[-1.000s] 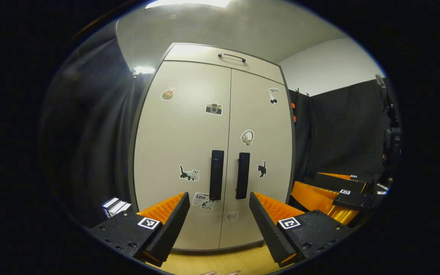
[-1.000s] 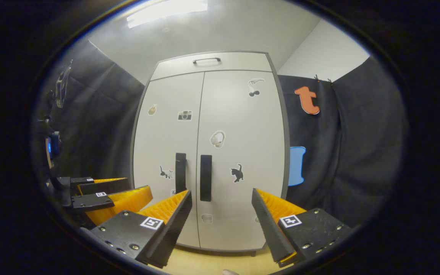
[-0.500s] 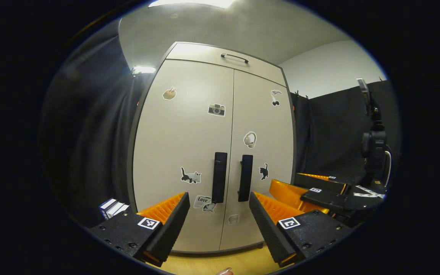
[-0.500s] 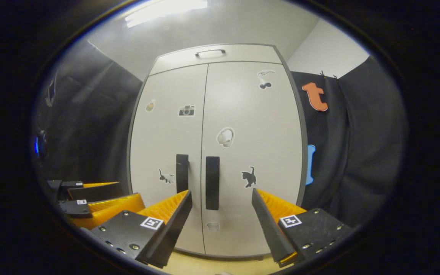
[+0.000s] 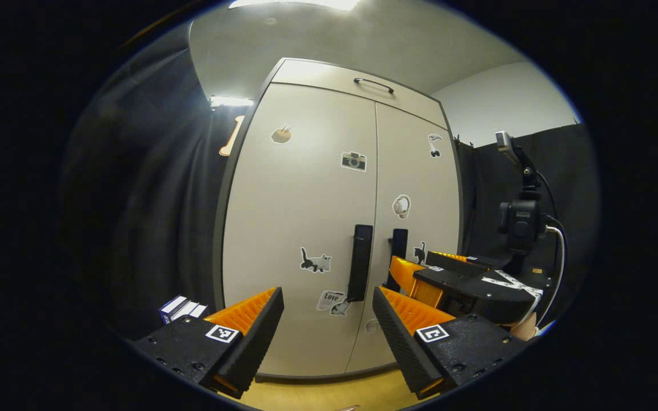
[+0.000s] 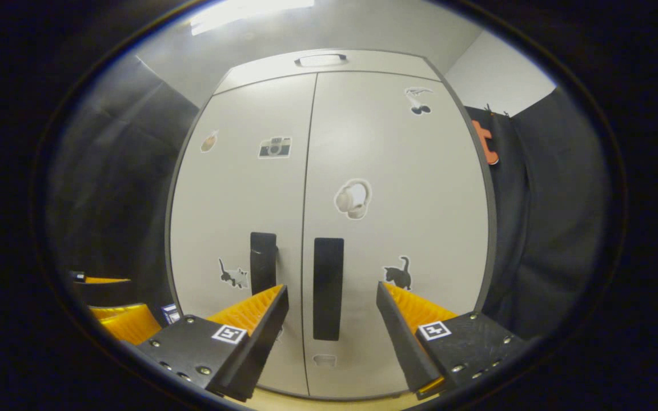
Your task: Open the right door of the double-door shoe cabinet with the right hand, and open the left door with the left hand.
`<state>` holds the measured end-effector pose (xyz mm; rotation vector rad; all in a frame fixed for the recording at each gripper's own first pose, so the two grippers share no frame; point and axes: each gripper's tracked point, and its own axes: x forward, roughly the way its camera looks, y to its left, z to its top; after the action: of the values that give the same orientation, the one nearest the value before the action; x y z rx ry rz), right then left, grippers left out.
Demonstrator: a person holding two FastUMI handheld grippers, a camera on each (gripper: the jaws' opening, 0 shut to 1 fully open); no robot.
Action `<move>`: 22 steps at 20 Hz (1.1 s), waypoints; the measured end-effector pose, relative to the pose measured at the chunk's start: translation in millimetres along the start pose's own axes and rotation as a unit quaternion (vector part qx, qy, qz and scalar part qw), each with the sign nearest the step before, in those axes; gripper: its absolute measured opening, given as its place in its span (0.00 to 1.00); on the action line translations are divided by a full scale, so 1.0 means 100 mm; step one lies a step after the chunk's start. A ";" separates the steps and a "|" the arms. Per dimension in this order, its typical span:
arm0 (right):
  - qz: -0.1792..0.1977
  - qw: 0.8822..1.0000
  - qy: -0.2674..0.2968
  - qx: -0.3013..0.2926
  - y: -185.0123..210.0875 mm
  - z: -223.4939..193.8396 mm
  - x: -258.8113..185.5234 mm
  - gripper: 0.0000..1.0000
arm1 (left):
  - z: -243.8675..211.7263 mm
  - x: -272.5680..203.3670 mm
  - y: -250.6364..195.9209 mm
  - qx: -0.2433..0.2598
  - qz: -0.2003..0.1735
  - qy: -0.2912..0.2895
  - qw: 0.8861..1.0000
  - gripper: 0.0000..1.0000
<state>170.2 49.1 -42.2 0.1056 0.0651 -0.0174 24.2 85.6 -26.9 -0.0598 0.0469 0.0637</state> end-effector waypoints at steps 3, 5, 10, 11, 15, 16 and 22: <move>-0.011 1.000 0.009 -0.002 0.02 -0.09 0.14 0.88 | -0.01 -0.01 0.10 -0.003 0.004 0.000 1.000 0.97; -0.018 1.000 0.013 -0.002 0.01 -0.13 0.20 0.88 | -0.03 -0.02 0.14 -0.006 0.004 0.003 1.000 0.97; -0.034 0.999 0.020 -0.006 0.00 -0.21 0.30 0.81 | -0.08 0.00 0.22 -0.013 0.003 0.009 1.000 0.97; -0.043 0.999 0.021 -0.007 -0.04 -0.21 0.33 0.74 | -0.10 0.00 0.23 -0.015 0.003 0.011 1.000 0.97; -0.026 0.999 0.034 0.000 0.04 -0.30 0.44 0.57 | -0.14 0.00 0.30 -0.017 0.009 0.017 1.000 0.97; -0.035 0.999 0.027 0.003 0.03 -0.25 0.35 0.39 | -0.13 0.00 0.32 -0.016 0.011 0.017 1.000 0.97; -0.045 0.999 0.029 -0.013 0.03 -0.28 0.39 0.25 | -0.16 0.00 0.34 -0.017 0.013 0.022 1.000 0.97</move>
<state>207.3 54.7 -71.8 0.0778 0.1275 -0.1031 21.7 118.9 -44.6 -0.0949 0.0897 0.0898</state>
